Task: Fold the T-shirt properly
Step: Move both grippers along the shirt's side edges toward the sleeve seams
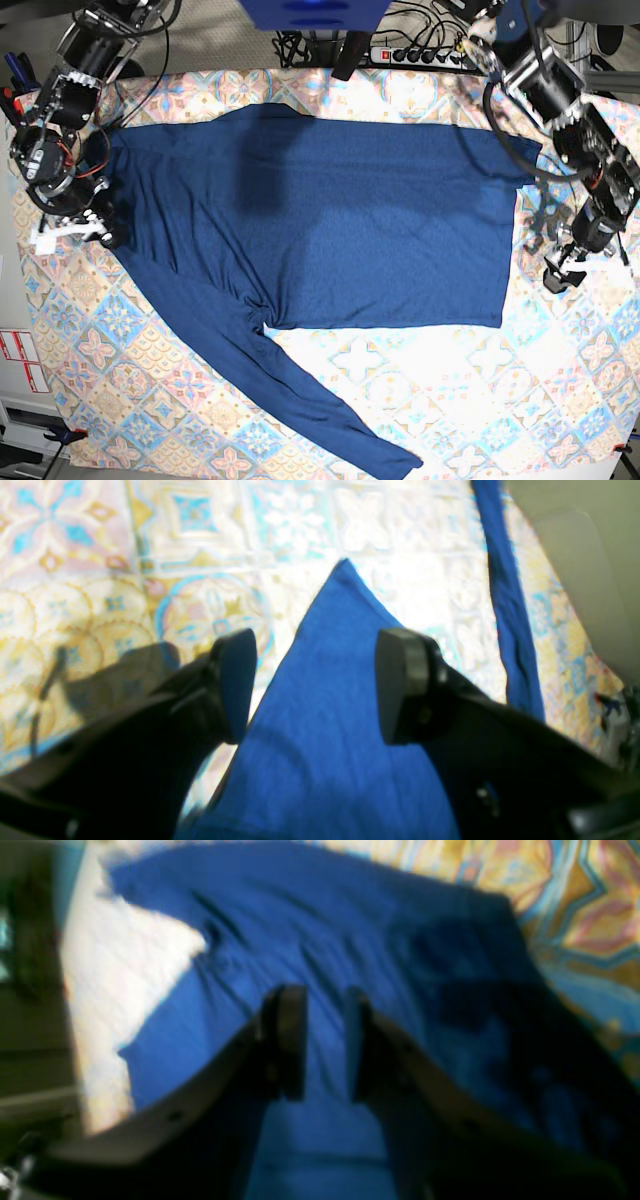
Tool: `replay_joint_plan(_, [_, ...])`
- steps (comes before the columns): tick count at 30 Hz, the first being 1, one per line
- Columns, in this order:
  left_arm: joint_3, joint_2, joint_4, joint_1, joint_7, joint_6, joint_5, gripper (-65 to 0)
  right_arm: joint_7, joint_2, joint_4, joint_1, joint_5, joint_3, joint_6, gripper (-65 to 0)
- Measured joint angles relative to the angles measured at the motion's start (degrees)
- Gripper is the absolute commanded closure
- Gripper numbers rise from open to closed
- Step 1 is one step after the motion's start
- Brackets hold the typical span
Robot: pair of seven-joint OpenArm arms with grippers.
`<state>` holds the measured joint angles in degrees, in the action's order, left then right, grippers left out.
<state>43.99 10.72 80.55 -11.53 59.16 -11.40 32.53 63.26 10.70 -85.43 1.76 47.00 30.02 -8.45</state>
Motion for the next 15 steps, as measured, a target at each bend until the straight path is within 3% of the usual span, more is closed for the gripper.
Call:
replay_joint_plan(7, [-6.40, 0.28, -10.97, -5.92, -13.44, 0.04, -6.86, -36.4, -0.02, 0.00, -0.26, -4.50, -12.72, -8.66, -0.02, -13.2])
replay_joint_plan(10, [-10.14, 0.39, -16.61, -7.58, -19.08, -0.04, -9.01, -36.4, -0.33, 0.00, -0.33, -4.57, -15.15, -10.36, -0.15, -13.2])
replay_joint_plan(15, [-10.40, 0.55, -27.50, -11.45, -25.77, 0.66, -11.69, -36.2, -2.84, 0.07, -0.35, -4.04, -15.89, -11.26, 0.00, -13.2])
